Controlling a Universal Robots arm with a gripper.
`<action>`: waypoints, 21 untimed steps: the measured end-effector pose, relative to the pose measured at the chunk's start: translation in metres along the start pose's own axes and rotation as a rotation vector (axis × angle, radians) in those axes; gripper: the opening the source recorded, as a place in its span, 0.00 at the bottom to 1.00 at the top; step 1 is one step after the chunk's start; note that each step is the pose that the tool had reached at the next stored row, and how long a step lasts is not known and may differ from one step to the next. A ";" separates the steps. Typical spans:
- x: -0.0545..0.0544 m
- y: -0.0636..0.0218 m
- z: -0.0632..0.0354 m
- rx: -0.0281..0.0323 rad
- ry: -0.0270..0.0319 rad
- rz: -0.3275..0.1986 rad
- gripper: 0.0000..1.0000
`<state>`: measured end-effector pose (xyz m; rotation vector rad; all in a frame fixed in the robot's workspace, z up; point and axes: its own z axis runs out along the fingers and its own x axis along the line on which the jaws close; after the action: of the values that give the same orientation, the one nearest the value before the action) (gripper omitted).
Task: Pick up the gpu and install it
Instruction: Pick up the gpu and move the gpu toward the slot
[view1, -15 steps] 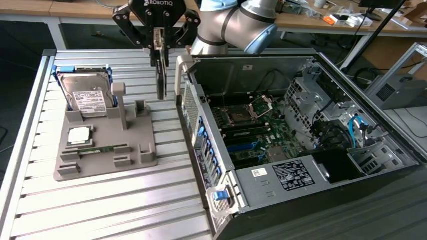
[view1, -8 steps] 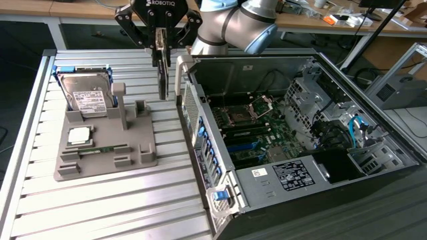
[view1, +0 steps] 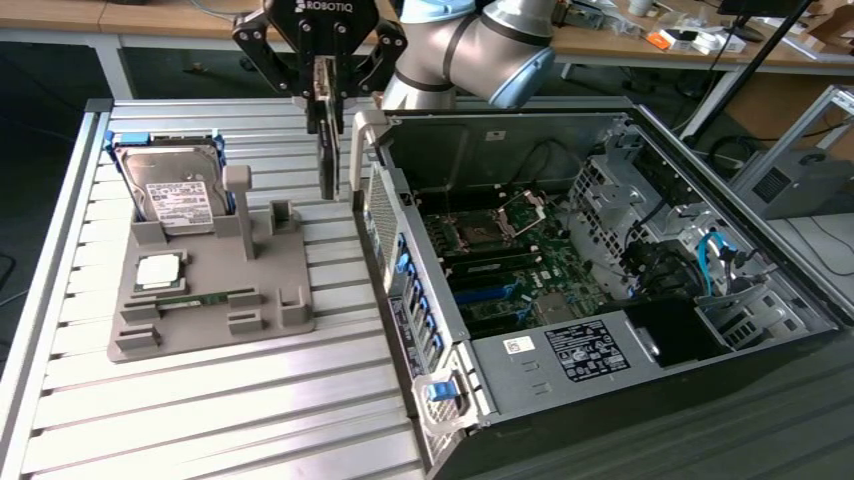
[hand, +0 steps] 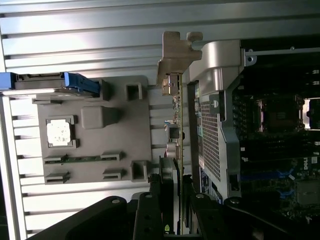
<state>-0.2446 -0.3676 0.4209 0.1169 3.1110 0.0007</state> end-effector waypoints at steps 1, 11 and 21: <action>0.000 0.0000 0.0000 0.0003 0.0000 0.000 0.27; -0.003 0.0002 0.0001 0.0032 -0.0002 0.000 0.27; -0.006 0.0005 0.0002 0.0066 -0.0005 0.000 0.27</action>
<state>-0.2388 -0.3676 0.4209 0.1169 3.1107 -0.0095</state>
